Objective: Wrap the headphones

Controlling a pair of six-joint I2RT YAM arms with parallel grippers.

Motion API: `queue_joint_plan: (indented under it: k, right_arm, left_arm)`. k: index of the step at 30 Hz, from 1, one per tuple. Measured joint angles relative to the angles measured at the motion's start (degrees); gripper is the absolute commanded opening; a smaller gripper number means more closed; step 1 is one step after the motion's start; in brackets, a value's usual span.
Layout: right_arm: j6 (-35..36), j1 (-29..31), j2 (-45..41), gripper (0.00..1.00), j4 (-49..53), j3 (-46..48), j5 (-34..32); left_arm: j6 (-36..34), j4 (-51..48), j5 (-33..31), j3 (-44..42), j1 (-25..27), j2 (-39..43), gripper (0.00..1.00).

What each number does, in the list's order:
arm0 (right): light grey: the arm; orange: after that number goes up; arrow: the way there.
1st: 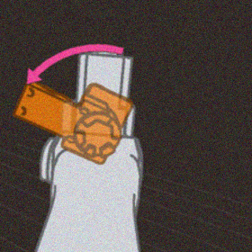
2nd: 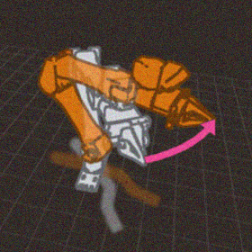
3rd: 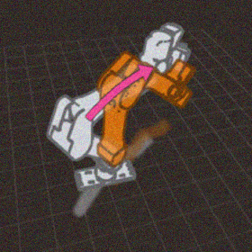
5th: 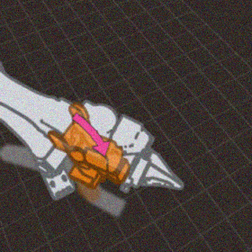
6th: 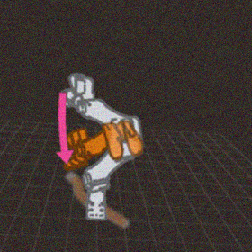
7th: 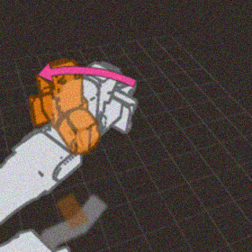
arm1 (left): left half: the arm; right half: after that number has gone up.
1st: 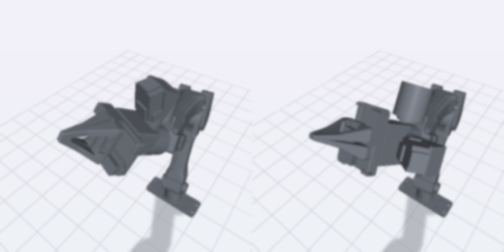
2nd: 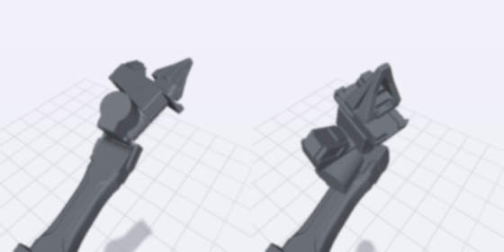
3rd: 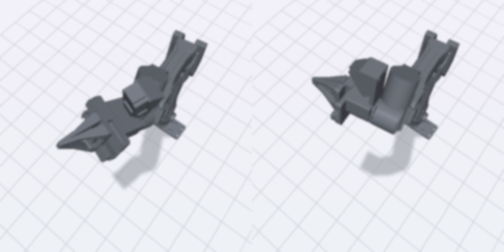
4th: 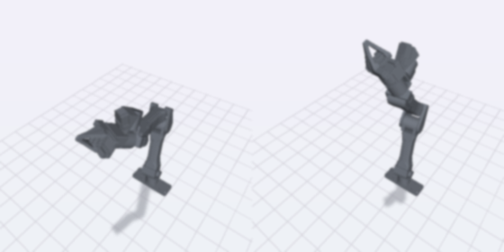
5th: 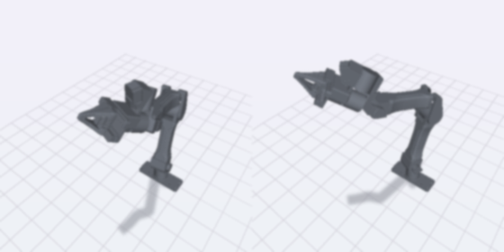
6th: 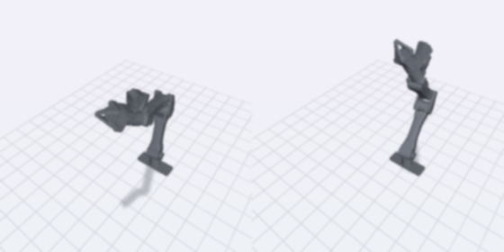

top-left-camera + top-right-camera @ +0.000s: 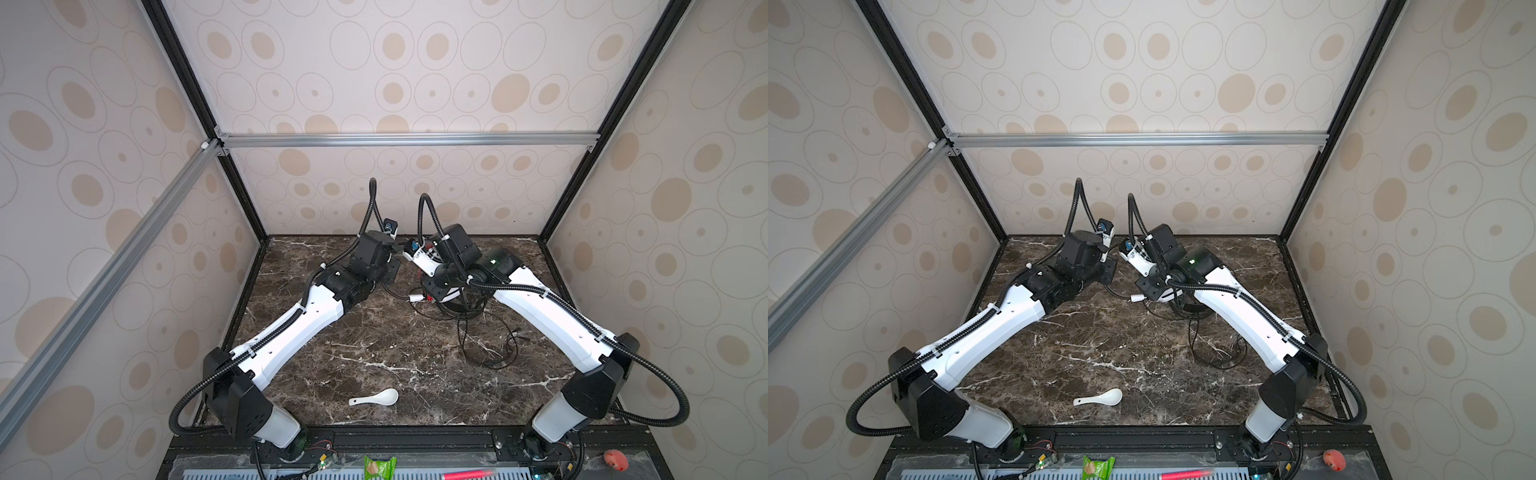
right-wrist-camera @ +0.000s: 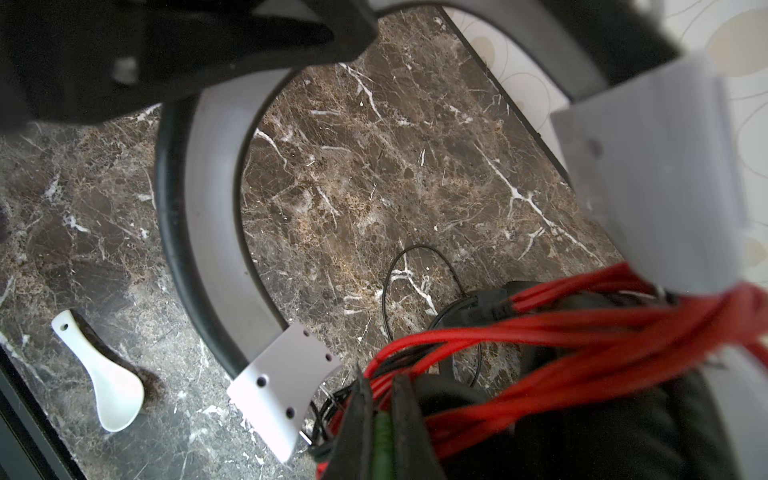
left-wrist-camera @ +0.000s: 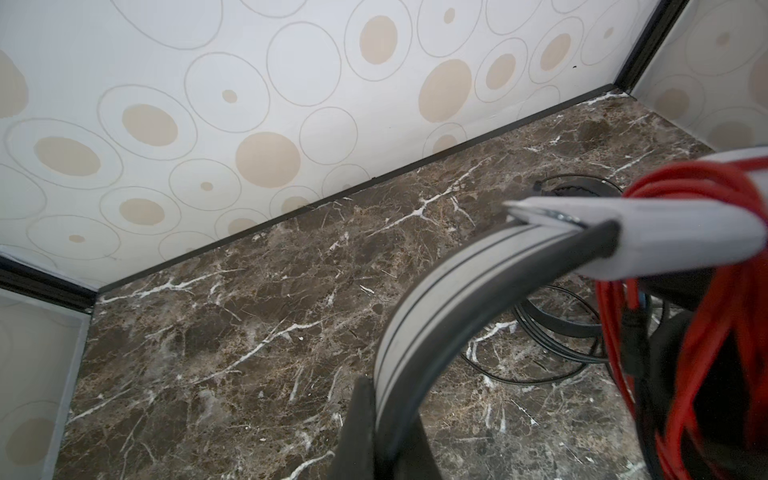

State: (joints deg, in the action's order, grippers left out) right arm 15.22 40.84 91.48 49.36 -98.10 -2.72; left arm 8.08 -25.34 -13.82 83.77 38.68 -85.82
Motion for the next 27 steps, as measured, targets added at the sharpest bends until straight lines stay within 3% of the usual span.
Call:
queue_joint_plan:
  k: [6,11,27]
  right_arm:
    - [1.8,0.0,-9.2,0.00,-7.0,8.9,4.3]
    - [2.6,0.0,-11.0,0.00,-8.4,9.4,7.1]
    - [-0.9,0.0,0.1,0.00,-1.0,1.0,0.6]
  left_arm:
    - [0.8,-0.1,3.8,-0.2,-0.5,0.0,0.00]
    - [1.3,-0.4,5.3,-0.2,-0.9,0.0,0.00]
    - [1.2,-1.4,7.3,-1.0,-1.7,0.9,0.00]
